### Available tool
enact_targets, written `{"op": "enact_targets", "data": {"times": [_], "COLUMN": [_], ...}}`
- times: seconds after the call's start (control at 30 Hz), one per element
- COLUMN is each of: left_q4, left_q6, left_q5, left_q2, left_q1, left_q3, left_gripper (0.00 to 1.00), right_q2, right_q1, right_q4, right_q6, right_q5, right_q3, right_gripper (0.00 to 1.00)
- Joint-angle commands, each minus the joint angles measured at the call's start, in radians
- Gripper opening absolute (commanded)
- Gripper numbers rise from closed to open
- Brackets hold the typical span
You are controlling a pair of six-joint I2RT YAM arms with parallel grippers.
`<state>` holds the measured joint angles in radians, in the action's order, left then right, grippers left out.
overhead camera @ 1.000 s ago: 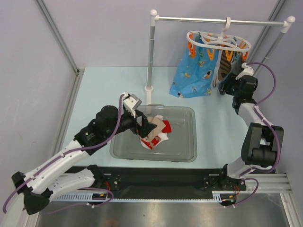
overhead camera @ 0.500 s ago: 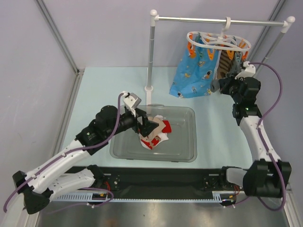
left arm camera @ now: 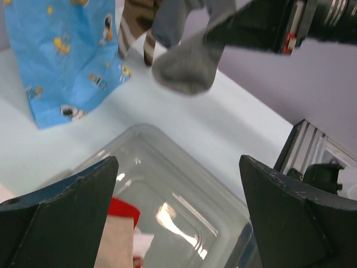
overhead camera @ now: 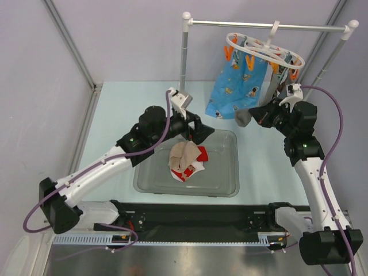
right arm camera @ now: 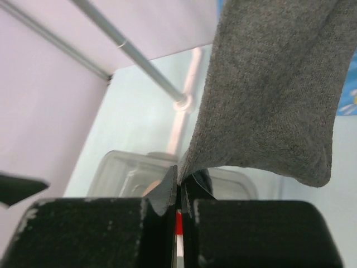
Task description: Remove the socks clipped to the hanger
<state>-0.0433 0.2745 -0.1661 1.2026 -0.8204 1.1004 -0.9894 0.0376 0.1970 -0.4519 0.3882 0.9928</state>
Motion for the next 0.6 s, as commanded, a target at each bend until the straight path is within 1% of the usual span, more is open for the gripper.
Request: {"op": "enact_targets", "data": {"times": [0.0, 0.17, 0.3, 0.4, 0.57], "left_q4": [0.111, 0.210, 0.250, 0.255, 0.238], "left_q6": [-0.060, -0.115, -0.172, -0.185, -0.196], "left_q5": [-0.033, -0.072, -0.085, -0.111, -0.104], "left_q2": [0.075, 0.214, 0.310, 0.376, 0.452], "left_q1": [-0.022, -0.042, -0.072, -0.086, -0.098], "left_q3": [0.114, 0.209, 0.280, 0.332, 0.407], "left_gripper": [0.96, 0.96, 0.97, 0.97, 0.97], "right_q2": [0.043, 0.058, 0.058, 0.060, 0.060], "right_q1": [0.007, 0.007, 0.008, 0.007, 0.008], "right_q4": [0.016, 0.019, -0.013, -0.022, -0.036], "right_q6": [-0.088, -0.129, -0.157, -0.166, -0.189], "right_q5": [0.133, 0.186, 0.221, 0.225, 0.248], "right_q3": [0.063, 0.089, 0.092, 0.093, 0.086], "right_gripper": [0.00, 0.00, 0.00, 0.00, 0.00]}}
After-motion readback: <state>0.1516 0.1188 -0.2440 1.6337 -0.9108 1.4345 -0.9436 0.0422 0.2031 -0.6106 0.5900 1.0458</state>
